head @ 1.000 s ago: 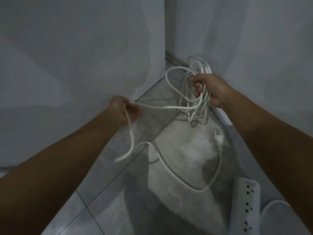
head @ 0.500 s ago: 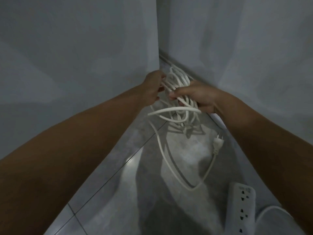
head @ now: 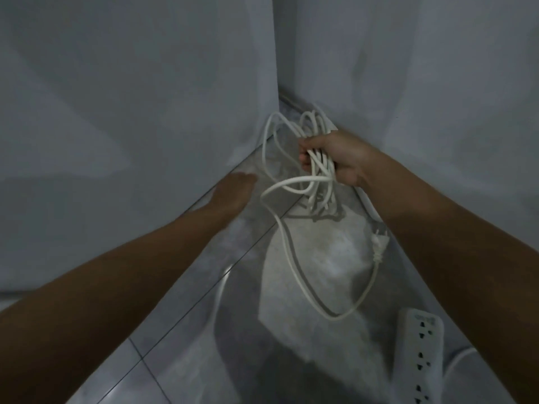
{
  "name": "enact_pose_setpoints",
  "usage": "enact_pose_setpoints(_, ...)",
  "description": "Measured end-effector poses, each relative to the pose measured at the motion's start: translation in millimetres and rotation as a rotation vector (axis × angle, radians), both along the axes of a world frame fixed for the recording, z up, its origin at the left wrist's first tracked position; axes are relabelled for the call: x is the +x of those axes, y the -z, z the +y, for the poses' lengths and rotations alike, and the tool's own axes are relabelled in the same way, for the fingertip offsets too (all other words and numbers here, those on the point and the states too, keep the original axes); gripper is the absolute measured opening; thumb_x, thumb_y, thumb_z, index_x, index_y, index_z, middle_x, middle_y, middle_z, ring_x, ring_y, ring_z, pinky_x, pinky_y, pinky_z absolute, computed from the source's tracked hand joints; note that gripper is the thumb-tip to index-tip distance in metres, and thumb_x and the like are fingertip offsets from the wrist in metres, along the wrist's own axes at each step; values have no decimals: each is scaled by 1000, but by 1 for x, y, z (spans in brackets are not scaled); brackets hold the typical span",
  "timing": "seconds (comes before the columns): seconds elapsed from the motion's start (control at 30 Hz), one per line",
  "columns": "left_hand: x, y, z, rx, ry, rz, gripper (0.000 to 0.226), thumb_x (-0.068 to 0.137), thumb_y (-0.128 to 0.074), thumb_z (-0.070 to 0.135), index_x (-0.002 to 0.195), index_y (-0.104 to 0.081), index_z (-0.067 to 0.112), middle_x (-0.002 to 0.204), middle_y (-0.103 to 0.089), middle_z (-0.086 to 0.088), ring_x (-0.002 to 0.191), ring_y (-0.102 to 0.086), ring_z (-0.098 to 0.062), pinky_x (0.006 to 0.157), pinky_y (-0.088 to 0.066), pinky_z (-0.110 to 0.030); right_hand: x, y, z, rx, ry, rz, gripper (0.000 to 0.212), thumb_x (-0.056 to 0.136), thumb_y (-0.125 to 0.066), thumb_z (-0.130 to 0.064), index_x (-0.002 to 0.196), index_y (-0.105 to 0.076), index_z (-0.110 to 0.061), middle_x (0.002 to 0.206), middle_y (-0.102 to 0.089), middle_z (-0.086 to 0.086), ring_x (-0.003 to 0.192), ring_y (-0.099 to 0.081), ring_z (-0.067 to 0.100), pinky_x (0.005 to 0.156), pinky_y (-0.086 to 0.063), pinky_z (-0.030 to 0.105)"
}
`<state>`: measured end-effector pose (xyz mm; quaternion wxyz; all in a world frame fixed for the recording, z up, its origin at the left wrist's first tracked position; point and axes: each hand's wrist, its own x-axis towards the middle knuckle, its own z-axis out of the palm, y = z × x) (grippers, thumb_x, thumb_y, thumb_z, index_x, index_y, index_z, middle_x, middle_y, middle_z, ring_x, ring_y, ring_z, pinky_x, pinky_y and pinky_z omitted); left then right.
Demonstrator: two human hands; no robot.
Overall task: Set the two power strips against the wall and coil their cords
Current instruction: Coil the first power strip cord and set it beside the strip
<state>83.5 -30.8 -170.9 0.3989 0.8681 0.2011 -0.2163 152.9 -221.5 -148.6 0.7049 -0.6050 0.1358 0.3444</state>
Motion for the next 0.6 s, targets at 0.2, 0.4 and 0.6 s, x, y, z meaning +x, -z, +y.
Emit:
enact_pose_setpoints(0.2,-59,8,4,-610,197,744,28,98,-39,18,117,-60,14,120,-63,-4,107,-63,-14,82,-51,-23,0,0,3,50,53,34,22,94,-58,-16,73,-61,-9,50,-60,-1,47,-59,7,59,-53,23)
enact_pose_setpoints(0.4,-72,13,-45,-957,-67,762,46,104,-25,34,99,-60,6,102,-71,-14,98,-68,-21,96,-49,-34,-1,-5,2,128,114,49,23,95,-57,-13,72,-58,-9,48,-59,-2,42,-55,5,46,-50,16)
enact_pose_setpoints(0.6,-50,6,-18,-848,-87,596,34,102,-33,32,72,-45,20,45,-29,7,30,-24,-2,27,-16,-11,3,-12,-13,237,146,91,23,96,-52,-13,73,-55,-10,52,-56,-2,41,-52,6,47,-50,18)
